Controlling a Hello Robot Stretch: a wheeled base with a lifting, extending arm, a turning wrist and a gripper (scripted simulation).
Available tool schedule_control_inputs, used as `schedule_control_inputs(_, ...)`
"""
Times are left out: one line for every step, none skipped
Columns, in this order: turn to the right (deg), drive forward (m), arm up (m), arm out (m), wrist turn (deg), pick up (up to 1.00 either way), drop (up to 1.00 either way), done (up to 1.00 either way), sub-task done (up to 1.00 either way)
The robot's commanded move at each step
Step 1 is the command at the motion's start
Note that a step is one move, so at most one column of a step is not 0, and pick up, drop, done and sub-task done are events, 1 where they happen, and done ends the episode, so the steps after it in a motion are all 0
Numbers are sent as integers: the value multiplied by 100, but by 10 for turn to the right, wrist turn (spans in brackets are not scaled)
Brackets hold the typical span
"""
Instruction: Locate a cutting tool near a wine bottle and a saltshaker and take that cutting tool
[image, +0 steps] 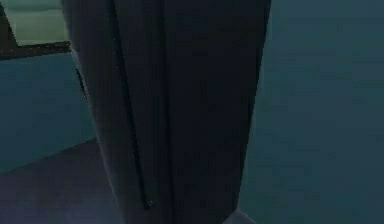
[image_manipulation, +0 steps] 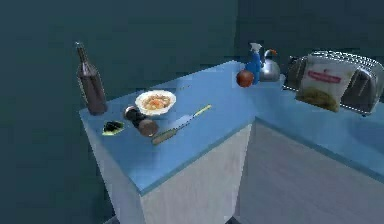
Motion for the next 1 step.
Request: schedule_control_inputs(450,0,0,0,0,0,0,0,0)
